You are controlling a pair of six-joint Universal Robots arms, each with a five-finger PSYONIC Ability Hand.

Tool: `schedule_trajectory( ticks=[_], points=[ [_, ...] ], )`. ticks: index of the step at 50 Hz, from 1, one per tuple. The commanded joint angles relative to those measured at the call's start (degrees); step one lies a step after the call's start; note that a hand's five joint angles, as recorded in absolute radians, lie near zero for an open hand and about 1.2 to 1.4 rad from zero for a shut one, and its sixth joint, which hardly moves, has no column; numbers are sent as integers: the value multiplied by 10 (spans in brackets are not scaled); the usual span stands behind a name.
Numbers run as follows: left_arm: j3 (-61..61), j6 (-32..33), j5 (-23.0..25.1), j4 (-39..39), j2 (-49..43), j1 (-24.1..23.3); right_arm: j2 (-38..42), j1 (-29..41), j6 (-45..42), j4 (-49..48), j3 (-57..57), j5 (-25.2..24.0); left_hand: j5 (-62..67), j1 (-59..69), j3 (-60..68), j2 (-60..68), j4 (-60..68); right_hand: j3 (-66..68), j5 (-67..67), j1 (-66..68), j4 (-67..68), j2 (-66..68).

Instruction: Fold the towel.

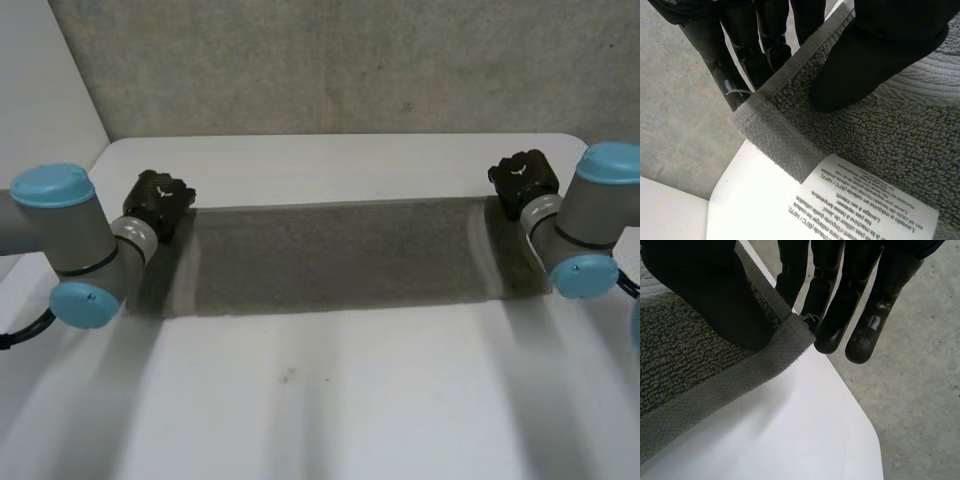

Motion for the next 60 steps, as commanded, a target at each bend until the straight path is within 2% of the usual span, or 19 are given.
schedule_trajectory(
  ticks=[1,2,3,7,10,12,15,17,18,20,26,28,33,36,44,51,60],
  points=[
    [17,5,3,25,-36,-11,51,6,-3,5,-58,-1,-387,-379,-390,-391,-390,-371,-315,-295,-376,-362],
    [17,5,3,26,-36,-11,51,6,-3,5,-58,-1,-390,-382,-393,-394,-393,-376,-320,-300,-381,-367],
    [13,6,0,44,-37,-15,53,7,-3,2,-61,0,-594,-586,-597,-598,-597,-580,-524,-504,-585,-571],
    [6,5,-13,73,-30,-22,42,11,2,-1,-59,-4,-594,-586,-597,-598,-597,-580,-524,-504,-585,-571],
    [-11,3,-26,85,-6,-26,0,14,10,-4,-48,-3,-594,-586,-597,-598,-597,-580,-524,-504,-585,-571],
    [-42,1,-29,90,36,-26,-56,14,45,-5,-4,-6,-594,-586,-597,-598,-597,-580,-524,-504,-585,-571],
    [-62,-2,-30,90,60,-27,-94,9,74,-6,31,-15,-594,-586,-597,-598,-597,-580,-524,-504,-585,-571],
    [-110,-6,-30,90,114,-26,-166,7,119,-10,101,-51,-594,-586,-597,-598,-597,-580,-524,-504,-585,-571],
    [-110,-6,-30,90,115,-26,-167,7,119,-10,102,-52,-594,-586,-597,-598,-597,-580,-524,-504,-585,-571],
    [-168,-15,-28,90,172,-26,-227,5,140,-5,172,-99,-594,-586,-597,-598,-597,-580,-524,-504,-585,-571],
    [-250,-49,-23,90,240,-26,-304,-45,140,41,289,-131,-594,-586,-597,-598,-597,-573,-517,-497,-578,-564],
    [-299,-81,-21,91,272,-25,-311,-54,139,58,307,-134,-594,-586,-597,-598,-597,-553,-497,-477,-558,-544],
    [-342,-112,-21,90,305,-26,-312,-69,127,83,353,-139,-594,-586,-597,-598,-597,-532,-476,-456,-538,-523],
    [-357,-126,-21,90,318,-26,-303,-89,106,76,386,-146,-594,-586,-597,-598,-597,-462,-406,-386,-467,-453],
    [-366,-131,-22,90,319,-26,-260,-126,51,46,413,-208,-594,-586,-597,-598,-597,-329,-273,-253,-334,-320],
    [-366,-133,-22,90,319,-26,-225,-139,44,42,402,-211,-594,-586,-597,-598,-597,-322,-266,-246,-327,-313],
    [-369,-134,-21,90,319,-26,-209,-144,44,12,395,-211,-594,-586,-597,-598,-597,-235,-179,-159,-240,-226]
  ],
)
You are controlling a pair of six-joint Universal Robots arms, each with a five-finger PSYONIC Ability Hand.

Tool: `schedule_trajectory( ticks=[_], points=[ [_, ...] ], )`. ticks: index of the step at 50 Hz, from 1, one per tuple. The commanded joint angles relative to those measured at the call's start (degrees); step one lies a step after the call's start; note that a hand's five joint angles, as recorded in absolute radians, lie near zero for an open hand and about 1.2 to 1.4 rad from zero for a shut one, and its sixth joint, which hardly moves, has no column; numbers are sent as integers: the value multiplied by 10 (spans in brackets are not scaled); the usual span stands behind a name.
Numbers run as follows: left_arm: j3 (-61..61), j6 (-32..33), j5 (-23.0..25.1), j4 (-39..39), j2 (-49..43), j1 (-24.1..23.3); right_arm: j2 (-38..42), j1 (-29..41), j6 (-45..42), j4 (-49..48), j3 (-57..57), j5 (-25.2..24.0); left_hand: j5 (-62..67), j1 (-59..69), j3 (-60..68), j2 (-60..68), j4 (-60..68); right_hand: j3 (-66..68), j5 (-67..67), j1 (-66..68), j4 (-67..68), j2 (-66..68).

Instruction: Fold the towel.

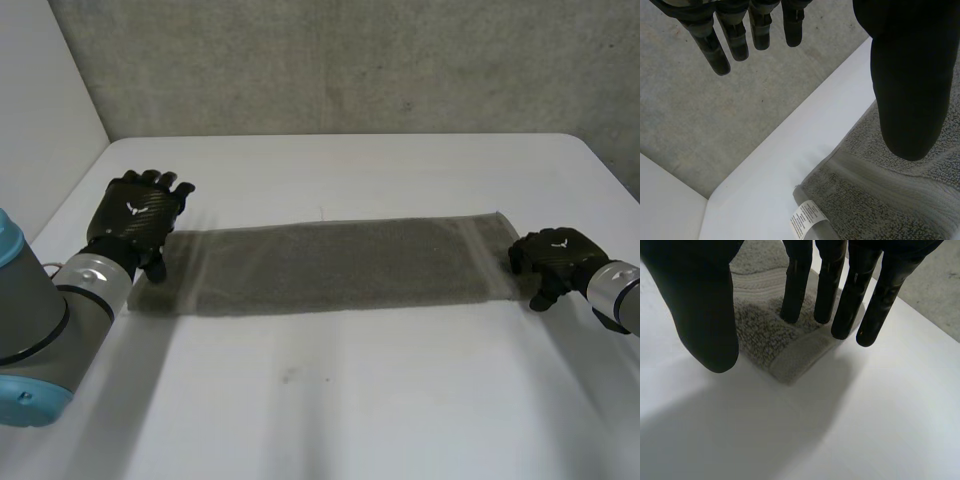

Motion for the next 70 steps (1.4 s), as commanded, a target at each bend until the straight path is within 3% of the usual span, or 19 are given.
schedule_trajectory(
  ticks=[1,5,6,8,18,28,35,40,45,48,50,51,53,56,66,67,68,69,70],
  points=[
    [-3,0,1,0,0,0,11,-1,2,-29,-3,2,-16,-1,5,5,4,155,169,154,156,159],
    [-3,0,0,0,0,0,15,-1,2,-40,-6,3,-16,-1,5,5,4,265,279,264,266,269],
    [-4,0,0,0,0,0,17,-1,2,-42,-7,2,-16,-1,5,5,4,385,399,384,386,389],
    [-4,0,0,0,0,0,17,-1,3,-41,-9,3,-16,-1,5,5,4,457,471,456,458,461],
    [-4,-1,-1,0,2,0,11,-29,6,-42,-21,24,-16,-1,5,5,4,458,472,457,459,462],
    [-5,-1,-2,-6,8,2,9,-145,-40,-20,-88,57,-16,-1,5,5,4,458,472,457,459,462],
    [-5,-1,-2,-6,14,4,-13,-142,-57,5,-127,64,-16,-1,5,5,4,458,472,457,459,462],
    [-5,-1,-3,-6,16,4,-58,-58,-3,-4,-140,85,-16,-1,5,5,4,458,472,457,459,462],
    [-5,-3,-3,-7,25,4,-66,117,24,-71,-148,91,-16,-1,5,5,4,458,472,457,459,462],
    [-4,-10,-4,-7,30,3,-62,167,23,-85,-148,93,-16,-1,5,5,4,458,472,457,459,462],
    [-3,-22,-4,-7,36,1,-40,258,21,-103,-146,88,-16,-1,5,5,4,458,472,457,459,462],
    [-3,-22,-4,-7,36,1,-40,258,21,-103,-146,88,-16,-1,5,5,4,458,472,457,459,462],
    [-2,-33,-4,-7,40,-1,0,344,17,-109,-147,81,-16,-1,5,5,4,458,472,457,459,462],
    [1,-41,-4,-7,41,-4,35,408,9,-110,-148,79,-16,-1,5,5,4,458,472,457,459,462],
    [23,-39,-4,-4,29,-37,109,466,-38,-100,-142,93,-16,-1,5,5,4,458,472,457,459,462],
    [32,-40,-3,-4,19,-47,105,466,-37,-98,-141,95,-16,-1,5,5,4,255,269,254,256,259],
    [32,-40,-3,-4,19,-47,105,466,-37,-98,-141,95,-16,-1,5,5,4,253,267,252,254,257],
    [43,-40,-4,-3,6,-63,96,461,-34,-98,-135,102,-16,-1,5,5,4,-148,-134,-149,-147,-144],
    [43,-40,-4,-3,6,-63,96,461,-34,-98,-135,102,-16,-1,5,5,4,-152,-138,-153,-151,-148]
  ],
)
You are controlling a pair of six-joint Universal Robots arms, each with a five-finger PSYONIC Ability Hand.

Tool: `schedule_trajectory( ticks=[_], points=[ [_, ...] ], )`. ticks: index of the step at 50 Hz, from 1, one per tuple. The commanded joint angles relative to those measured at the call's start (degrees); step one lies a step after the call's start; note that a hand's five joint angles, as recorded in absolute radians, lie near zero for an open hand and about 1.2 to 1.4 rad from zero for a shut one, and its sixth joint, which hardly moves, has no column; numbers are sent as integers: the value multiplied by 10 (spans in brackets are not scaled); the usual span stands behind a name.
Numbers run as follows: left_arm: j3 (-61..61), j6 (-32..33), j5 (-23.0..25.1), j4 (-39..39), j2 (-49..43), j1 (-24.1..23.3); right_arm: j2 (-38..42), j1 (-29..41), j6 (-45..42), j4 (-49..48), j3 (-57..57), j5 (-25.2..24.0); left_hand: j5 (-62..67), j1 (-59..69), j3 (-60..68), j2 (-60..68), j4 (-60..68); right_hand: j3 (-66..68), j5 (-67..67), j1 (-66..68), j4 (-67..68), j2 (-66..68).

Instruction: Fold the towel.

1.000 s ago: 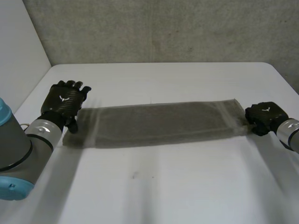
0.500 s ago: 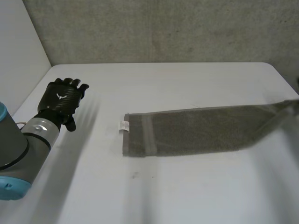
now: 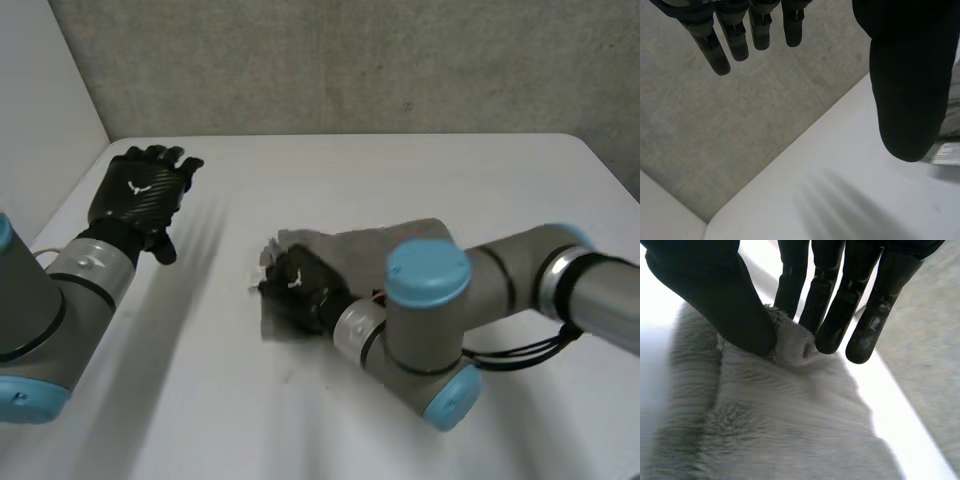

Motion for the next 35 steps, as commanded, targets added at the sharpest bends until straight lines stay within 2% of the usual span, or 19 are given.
schedule_trajectory(
  ticks=[1,6,8,13,18,22,23,24,25,26,28,29,30,31,32,34,35],
  points=[
    [46,-1,-1,3,-43,-55,-7,-1,-13,11,18,28,-16,-1,5,5,4,-581,-528,-493,-586,-572],
    [96,-12,-7,5,-83,-97,-84,-39,38,20,58,53,-13,2,9,9,7,-581,-528,-493,-586,-572],
    [130,-40,-7,4,-110,-125,-133,-95,107,24,98,52,-9,6,12,12,11,-581,-528,-493,-586,-572],
    [182,-92,-22,0,-161,-165,-181,-165,191,35,155,44,1,16,22,22,21,-581,-528,-493,-586,-572],
    [210,-99,-58,-5,-220,-190,-192,-231,184,39,212,19,8,23,29,29,28,-581,-528,-493,-586,-572],
    [207,-94,-86,-26,-262,-196,-187,-288,134,36,256,-14,8,23,29,29,28,-569,-516,-481,-574,-560],
    [204,-90,-92,-34,-272,-197,-184,-298,118,35,263,-19,8,23,29,29,28,-505,-452,-417,-510,-496],
    [204,-90,-92,-34,-272,-197,-184,-298,118,35,263,-19,8,23,29,29,28,-504,-452,-416,-509,-495],
    [201,-84,-95,-42,-281,-197,-178,-307,98,34,267,-20,8,23,29,29,28,-414,-362,-326,-419,-405],
    [201,-84,-95,-42,-281,-197,-178,-307,98,34,267,-20,8,23,29,29,28,-413,-361,-326,-418,-404],
    [187,-78,-96,-52,-286,-197,-155,-315,65,35,262,-17,6,21,27,27,26,-246,-193,-158,-251,-237],
    [179,-78,-96,-53,-285,-197,-149,-315,57,35,258,-12,6,21,27,27,26,-122,-69,-34,-127,-113],
    [179,-78,-96,-53,-285,-197,-149,-315,57,35,258,-12,6,21,27,27,26,-121,-68,-33,-126,-111],
    [172,-77,-96,-54,-281,-197,-149,-315,49,33,255,-10,6,21,27,27,26,-6,47,82,-11,3],
    [172,-77,-96,-54,-281,-197,-149,-315,49,33,255,-10,6,21,27,27,26,-5,48,83,-10,5],
    [163,-78,-96,-56,-267,-199,-150,-310,50,32,242,-5,6,21,27,27,26,119,171,207,114,128],
    [163,-78,-96,-56,-267,-199,-150,-310,50,32,242,-5,6,21,27,27,26,119,172,207,114,128]
  ],
)
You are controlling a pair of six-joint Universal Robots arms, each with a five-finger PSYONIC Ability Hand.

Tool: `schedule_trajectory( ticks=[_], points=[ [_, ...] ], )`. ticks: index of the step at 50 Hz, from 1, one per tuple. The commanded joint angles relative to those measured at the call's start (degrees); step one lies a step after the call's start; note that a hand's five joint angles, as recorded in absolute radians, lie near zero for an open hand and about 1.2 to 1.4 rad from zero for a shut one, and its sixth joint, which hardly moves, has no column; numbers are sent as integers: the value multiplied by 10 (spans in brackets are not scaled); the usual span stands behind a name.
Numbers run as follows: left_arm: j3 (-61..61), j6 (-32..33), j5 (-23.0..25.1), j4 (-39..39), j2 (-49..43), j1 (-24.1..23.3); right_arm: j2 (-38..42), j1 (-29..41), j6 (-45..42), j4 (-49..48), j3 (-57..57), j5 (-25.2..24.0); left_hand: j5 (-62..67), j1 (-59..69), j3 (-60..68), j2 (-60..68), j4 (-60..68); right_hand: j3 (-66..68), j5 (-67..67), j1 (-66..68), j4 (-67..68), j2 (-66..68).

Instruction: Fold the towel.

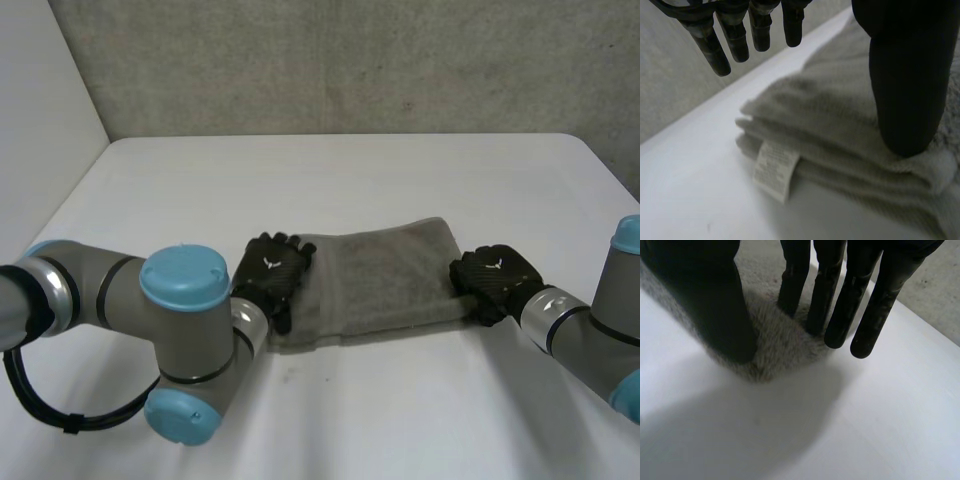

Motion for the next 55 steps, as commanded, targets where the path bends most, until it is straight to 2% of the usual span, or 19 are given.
schedule_trajectory(
  ticks=[1,6,8,9,12,14,16,18,22,24,30,31,32,33,34,36,41,46,55],
  points=[
    [-28,2,2,-5,30,-3,5,8,-16,-2,-29,17,4,17,15,15,16,280,299,305,280,277],
    [-45,2,0,-5,80,-3,-12,24,-21,0,-73,53,1,14,12,12,13,280,299,305,280,277],
    [-48,1,-1,-5,98,-2,-19,87,-24,0,-122,68,1,14,12,12,13,280,299,305,280,277],
    [-52,1,-1,-6,115,1,-19,88,-24,0,-123,69,-1,12,10,10,11,280,299,305,280,277],
    [-63,-1,-14,-10,151,10,-10,165,-31,7,-177,69,1,14,12,12,13,280,299,305,280,277],
    [-73,-1,-29,-13,169,24,-5,197,-40,8,-198,69,-1,12,10,10,11,280,299,305,280,277],
    [-97,1,-64,-16,210,70,20,250,-73,13,-232,61,-2,10,8,9,10,280,299,305,280,277],
    [-110,1,-75,-15,229,92,38,278,-93,17,-245,58,-2,10,8,9,10,280,299,305,280,277],
    [-130,1,-75,-12,255,126,81,336,-125,28,-258,54,-4,9,7,7,8,280,299,305,280,277],
    [-140,1,-52,-15,265,142,119,377,-158,48,-252,56,-6,7,5,5,6,280,299,305,280,277],
    [-142,-2,-17,-16,266,144,136,385,-181,78,-230,64,-4,9,7,7,8,280,299,305,280,277],
    [-142,-3,-8,-15,265,142,128,384,-176,80,-219,62,-4,9,7,7,8,131,149,156,130,128],
    [-139,-3,-1,-14,264,140,116,381,-165,80,-209,62,-4,9,7,7,8,-134,-115,-109,-134,-137],
    [-139,-3,-1,-14,264,140,116,381,-165,80,-209,62,-4,9,7,7,8,-136,-118,-111,-137,-140],
    [-134,-4,1,-13,260,137,94,378,-148,79,-199,60,-6,7,5,5,6,-405,-386,-380,-405,-408],
    [-128,-4,2,-12,258,130,73,368,-122,77,-189,57,-4,9,7,7,8,-420,-401,-395,-420,-423],
    [-64,-8,-1,-8,220,57,-11,316,-4,66,-147,54,-1,12,10,10,11,-420,-401,-395,-420,-423],
    [-26,-34,-3,-7,187,34,-51,274,66,64,-127,53,4,17,15,15,16,-420,-401,-395,-420,-423],
    [19,-103,-28,-22,110,-7,-52,203,196,72,-146,45,18,31,29,29,30,-420,-401,-395,-420,-423]
  ],
)
